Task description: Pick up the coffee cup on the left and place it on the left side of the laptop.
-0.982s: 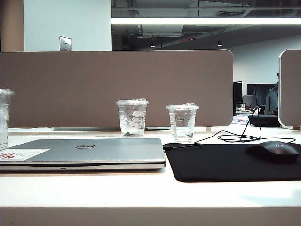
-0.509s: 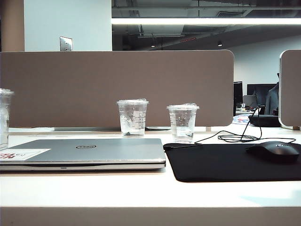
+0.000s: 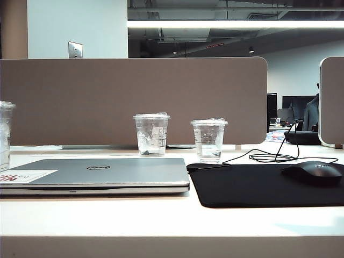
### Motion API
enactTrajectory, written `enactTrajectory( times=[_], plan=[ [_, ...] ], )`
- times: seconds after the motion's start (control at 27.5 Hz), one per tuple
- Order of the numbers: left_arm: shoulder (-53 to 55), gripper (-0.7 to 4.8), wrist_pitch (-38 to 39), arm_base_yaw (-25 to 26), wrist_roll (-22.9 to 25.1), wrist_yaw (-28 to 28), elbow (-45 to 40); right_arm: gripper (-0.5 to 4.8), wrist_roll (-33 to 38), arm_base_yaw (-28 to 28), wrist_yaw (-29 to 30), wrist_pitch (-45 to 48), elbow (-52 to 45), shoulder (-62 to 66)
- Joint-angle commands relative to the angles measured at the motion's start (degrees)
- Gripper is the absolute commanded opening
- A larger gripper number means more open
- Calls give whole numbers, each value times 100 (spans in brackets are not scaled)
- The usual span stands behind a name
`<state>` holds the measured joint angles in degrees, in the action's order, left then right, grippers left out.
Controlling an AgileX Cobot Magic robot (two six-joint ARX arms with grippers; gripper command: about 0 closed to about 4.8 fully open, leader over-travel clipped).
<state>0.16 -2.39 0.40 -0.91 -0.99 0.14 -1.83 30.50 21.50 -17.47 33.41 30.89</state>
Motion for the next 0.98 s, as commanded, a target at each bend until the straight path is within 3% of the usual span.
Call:
enactTrajectory(
  times=[0.04, 0.36, 0.62, 0.73, 0.87, 0.98],
  plan=[
    [2, -5, 98, -9, 22, -33, 24, -4, -13, 2, 11, 96, 42, -2],
    [2, -5, 120, -7, 24, -33, 22, -4, -11, 2, 2, 94, 42, -2],
    [2, -5, 120, -9, 24, -33, 22, -4, -15, -2, -501, 146, 31, 0],
    [2, -5, 120, -9, 22, -33, 22, -4, -13, -92, -1202, 188, -61, -2],
    [2, -5, 122, -9, 24, -33, 22, -4, -11, -614, -2188, 990, -579, -223],
    [2, -5, 122, -9, 24, -33, 24, -4, -9, -1241, -2334, 1720, -1139, -697]
  ],
)
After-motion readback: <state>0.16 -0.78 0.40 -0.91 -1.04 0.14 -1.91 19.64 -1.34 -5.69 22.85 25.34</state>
